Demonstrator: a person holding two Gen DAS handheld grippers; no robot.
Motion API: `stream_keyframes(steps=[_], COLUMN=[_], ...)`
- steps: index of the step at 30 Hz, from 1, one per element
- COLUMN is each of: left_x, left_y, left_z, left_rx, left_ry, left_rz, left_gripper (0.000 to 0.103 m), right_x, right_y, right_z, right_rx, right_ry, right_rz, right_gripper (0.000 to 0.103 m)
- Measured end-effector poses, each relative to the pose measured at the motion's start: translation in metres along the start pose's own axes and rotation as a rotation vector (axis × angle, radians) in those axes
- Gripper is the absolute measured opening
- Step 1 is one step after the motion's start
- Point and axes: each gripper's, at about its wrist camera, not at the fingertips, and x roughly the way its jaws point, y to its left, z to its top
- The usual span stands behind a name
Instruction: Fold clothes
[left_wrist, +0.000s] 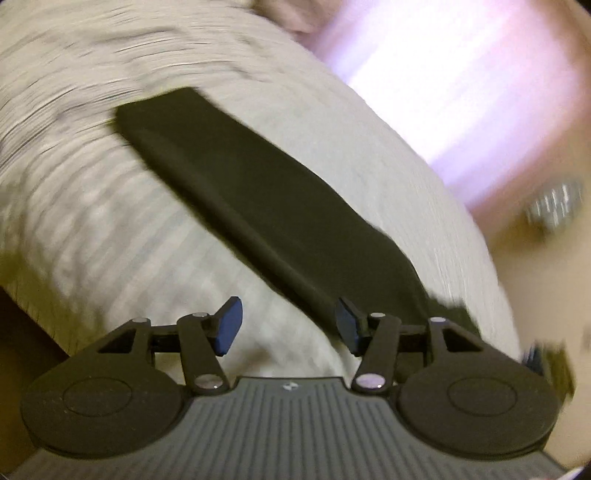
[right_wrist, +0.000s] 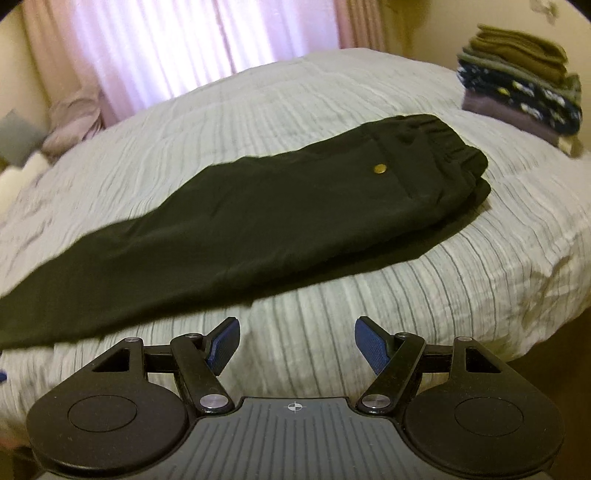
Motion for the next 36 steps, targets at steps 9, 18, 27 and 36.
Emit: stream_keyframes(steps=[9,18,27,36], left_x=[0.031,0.056,0.065,0.05], left_y=[0.062,0.079,0.06,0.012], left_z=[0.031,0.032,0.033,0.032], left_rx=[-0.362,-0.479,-0.362,-0.072], left_ry=[-0.098,-0.154,-0.222,-0.289], left_rz=[-0.078,-0.148,-0.119,0.025], left_gripper=[0.052,0.054,0.048,0.01], right_x=[0.014,0.039,0.055,0.055], right_y=[0.004,0.026,0.034,0.023], right_z=[0.018,0.026,0.03,0.033], right_rx=[0.076,0.075,0.068,0.081], right_ry=[-0.057,-0.025,-0.009,-0.02], right_rz=[0.074,0.141,0.144,0.156], right_gripper=[0.072,0.072,0.072,0.072])
